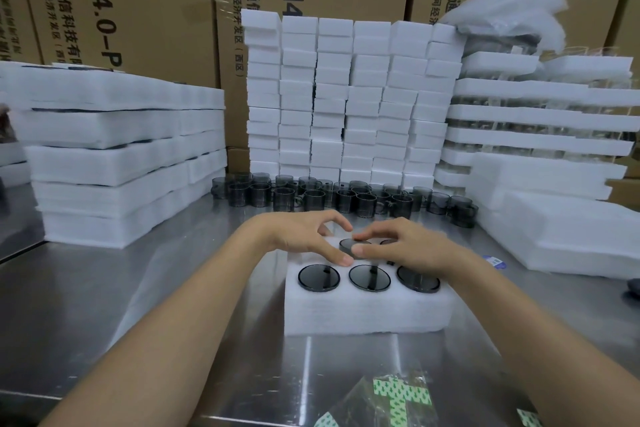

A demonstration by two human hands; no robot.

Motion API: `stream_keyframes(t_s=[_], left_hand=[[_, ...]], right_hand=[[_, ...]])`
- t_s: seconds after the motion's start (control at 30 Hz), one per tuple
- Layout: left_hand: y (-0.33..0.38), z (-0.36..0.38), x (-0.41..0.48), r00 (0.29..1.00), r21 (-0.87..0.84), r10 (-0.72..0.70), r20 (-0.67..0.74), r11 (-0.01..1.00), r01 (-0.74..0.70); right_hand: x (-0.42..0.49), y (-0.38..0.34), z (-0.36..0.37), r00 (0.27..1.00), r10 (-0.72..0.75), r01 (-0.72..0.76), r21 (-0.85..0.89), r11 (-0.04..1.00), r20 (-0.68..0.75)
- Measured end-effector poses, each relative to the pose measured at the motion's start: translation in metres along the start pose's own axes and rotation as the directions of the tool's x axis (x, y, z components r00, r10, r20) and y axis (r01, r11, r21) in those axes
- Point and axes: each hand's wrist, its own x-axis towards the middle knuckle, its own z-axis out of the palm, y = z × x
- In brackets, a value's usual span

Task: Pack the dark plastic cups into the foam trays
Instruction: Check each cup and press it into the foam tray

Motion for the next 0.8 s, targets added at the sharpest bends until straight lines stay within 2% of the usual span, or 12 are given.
stream_keyframes(t_s=[0.13, 0.17, 0.23, 0.3, 0.37, 0.47, 0.67, 0.8], left_hand=[[-0.004, -0.013, 0.001, 0.999, -0.039, 0.036, 0.041, 0.999, -0.034], [-0.009, -0.022, 0.006, 0.999, -0.108, 0.042, 0.013, 0.993, -0.040], [-0.024, -0.037, 0.025, 0.987, -0.212, 0.002, -0.163, 0.976, -0.037], [-0.043, -0.048, 0.053, 0.918, -0.068, -0.065, -0.392, 0.997, 0.042], [-0.060, -0.053, 0.076, 0.860, 0.124, -0.095, -0.501, 0.976, 0.180], [-0.078, -0.057, 0.099, 0.825, 0.302, -0.091, -0.557, 0.904, 0.303], [-0.085, -0.054, 0.132, 0.803, 0.441, 0.048, -0.594, 0.855, 0.274], [-0.078, -0.050, 0.144, 0.790, 0.436, 0.045, -0.611, 0.853, 0.288]], right_hand=[[0.002, -0.004, -0.001, 0.998, 0.034, -0.033, -0.012, 0.999, 0.053], [0.002, -0.002, -0.001, 0.998, 0.036, -0.036, -0.008, 0.999, 0.051], [0.003, 0.003, -0.001, 0.999, 0.039, -0.039, -0.011, 0.999, 0.032], [0.005, 0.009, -0.001, 0.999, 0.030, -0.029, -0.037, 0.999, 0.013], [0.005, 0.014, 0.000, 1.000, 0.000, -0.001, -0.053, 0.999, -0.012], [0.003, 0.015, 0.002, 0.999, -0.006, 0.004, -0.053, 0.999, -0.042], [0.005, 0.016, 0.001, 1.000, 0.000, -0.002, -0.040, 0.999, -0.031], [0.005, 0.015, 0.003, 1.000, 0.009, -0.010, -0.040, 0.999, -0.030]])
